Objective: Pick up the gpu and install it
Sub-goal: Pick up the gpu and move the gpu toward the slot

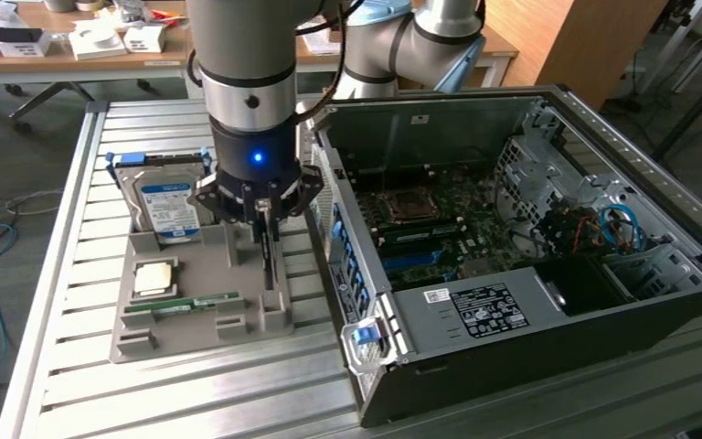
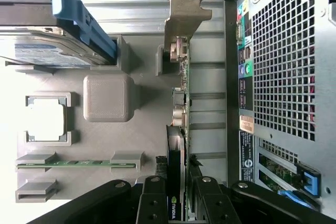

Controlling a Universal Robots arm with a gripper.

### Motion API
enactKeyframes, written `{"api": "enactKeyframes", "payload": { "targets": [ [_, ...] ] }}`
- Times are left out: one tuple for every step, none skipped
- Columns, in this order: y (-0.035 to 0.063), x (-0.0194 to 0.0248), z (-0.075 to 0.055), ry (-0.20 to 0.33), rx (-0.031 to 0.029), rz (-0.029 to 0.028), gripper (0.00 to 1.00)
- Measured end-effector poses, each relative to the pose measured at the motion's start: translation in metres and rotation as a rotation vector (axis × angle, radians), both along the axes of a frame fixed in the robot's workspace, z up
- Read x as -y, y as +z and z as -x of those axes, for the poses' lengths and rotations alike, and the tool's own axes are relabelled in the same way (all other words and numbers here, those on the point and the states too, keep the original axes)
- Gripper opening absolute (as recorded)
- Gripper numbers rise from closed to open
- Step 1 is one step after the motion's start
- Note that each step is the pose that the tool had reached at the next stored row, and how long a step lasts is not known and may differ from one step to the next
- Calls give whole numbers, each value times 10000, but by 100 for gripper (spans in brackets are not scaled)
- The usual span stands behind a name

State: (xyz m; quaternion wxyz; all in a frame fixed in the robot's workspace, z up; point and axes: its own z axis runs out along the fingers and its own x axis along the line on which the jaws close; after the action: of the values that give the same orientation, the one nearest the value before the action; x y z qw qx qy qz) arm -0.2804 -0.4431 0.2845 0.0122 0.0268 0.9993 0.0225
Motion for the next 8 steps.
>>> {"api": "enactKeyframes", "payload": {
  "targets": [
    [23,0,0,0,0,-1,26],
    [46,0,0,0,0,0,26],
    [71,0,0,0,1,-1,26],
    [95,0,0,0,0,-1,26],
    [120,0,0,0,1,-1,26],
    [146,0,0,0,1,-2,26],
    [174,0,0,0,0,0,26],
    [199,0,0,0,1,0,26]
  ]
}}
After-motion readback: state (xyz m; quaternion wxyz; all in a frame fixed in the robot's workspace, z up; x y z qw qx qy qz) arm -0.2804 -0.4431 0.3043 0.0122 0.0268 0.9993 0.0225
